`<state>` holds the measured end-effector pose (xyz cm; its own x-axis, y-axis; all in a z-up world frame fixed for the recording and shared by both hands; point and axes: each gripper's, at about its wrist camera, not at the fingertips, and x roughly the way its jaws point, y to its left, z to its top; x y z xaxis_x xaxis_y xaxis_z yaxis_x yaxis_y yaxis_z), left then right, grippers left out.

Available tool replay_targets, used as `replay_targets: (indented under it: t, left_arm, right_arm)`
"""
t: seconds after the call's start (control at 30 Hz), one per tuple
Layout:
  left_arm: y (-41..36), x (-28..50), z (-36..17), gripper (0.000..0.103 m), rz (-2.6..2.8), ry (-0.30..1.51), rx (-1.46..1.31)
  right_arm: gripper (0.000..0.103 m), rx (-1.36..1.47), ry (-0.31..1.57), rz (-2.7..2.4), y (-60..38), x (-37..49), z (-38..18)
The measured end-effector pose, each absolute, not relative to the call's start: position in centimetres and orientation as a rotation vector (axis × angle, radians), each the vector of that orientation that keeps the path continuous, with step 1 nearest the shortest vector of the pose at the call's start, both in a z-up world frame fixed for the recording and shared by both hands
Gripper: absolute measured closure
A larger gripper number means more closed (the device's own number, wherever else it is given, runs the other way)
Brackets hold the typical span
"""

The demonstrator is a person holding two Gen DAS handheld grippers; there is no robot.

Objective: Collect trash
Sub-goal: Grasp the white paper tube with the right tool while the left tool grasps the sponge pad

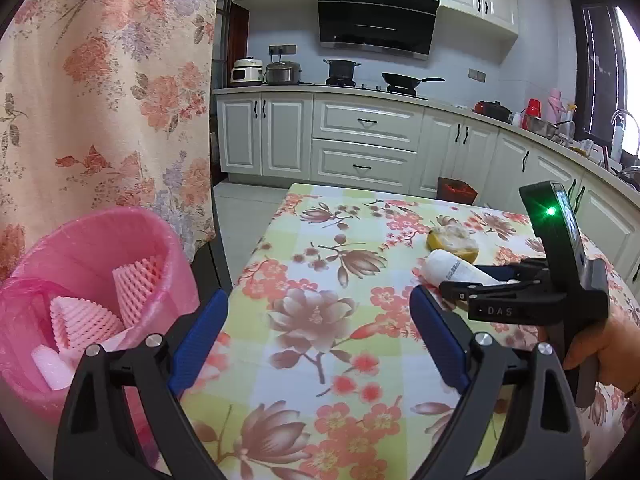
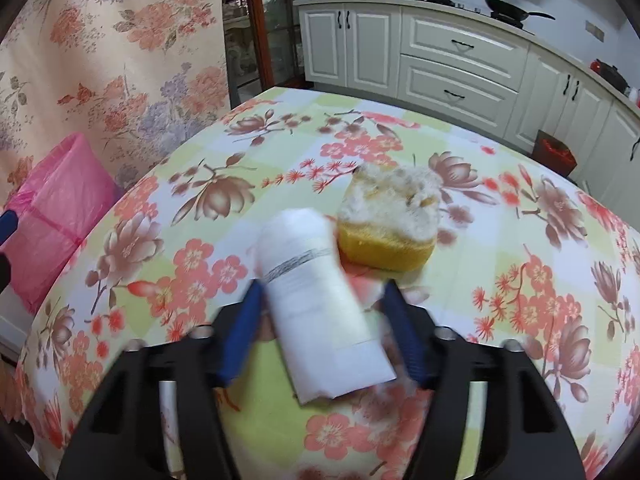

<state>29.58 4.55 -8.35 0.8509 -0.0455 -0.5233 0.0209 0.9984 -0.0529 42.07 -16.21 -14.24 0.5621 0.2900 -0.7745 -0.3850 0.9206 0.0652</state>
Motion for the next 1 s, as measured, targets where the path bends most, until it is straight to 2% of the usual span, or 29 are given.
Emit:
replay_targets:
  t: [0.03, 0.07, 0.23, 0.73, 0.93, 1.0]
  left_arm:
    - [4.4, 29.7, -8.4, 0.014, -0.037, 0.555, -0.048]
    - [4.3, 29.9, -8.4, 0.014, -0.038, 0.557, -0.05]
    - [2.3, 32.3, -8.7, 0.014, -0.064, 0.6, -0.049]
    - [-13.0, 44.4, -11.1, 0.014, -0.159, 0.723, 0.013]
    - [-16.1, 47.9, -12.9, 0.014, -0.145, 0.805, 0.065]
    - [-16.3, 48.6, -13.4, 0.017, -0.156, 0.833, 0.079]
  right_arm:
    - [0.061, -0.118, 0.887, 0.407, -16.3, 41.7, -14.2]
    - [0.064, -0.12, 0.883, 0.409, -16.5, 41.3, -14.1]
    - [0.071, -0.046, 0.857, 0.357, -19.8, 39.0, -13.7]
    - [0.072, 0.138, 0.749, 0.139, -32.3, 32.3, -12.4]
    - [0.072, 0.188, 0.73, 0.125, -33.9, 31.8, -12.3]
    - [0.072, 0.207, 0.728, 0.123, -34.1, 31.7, -12.5]
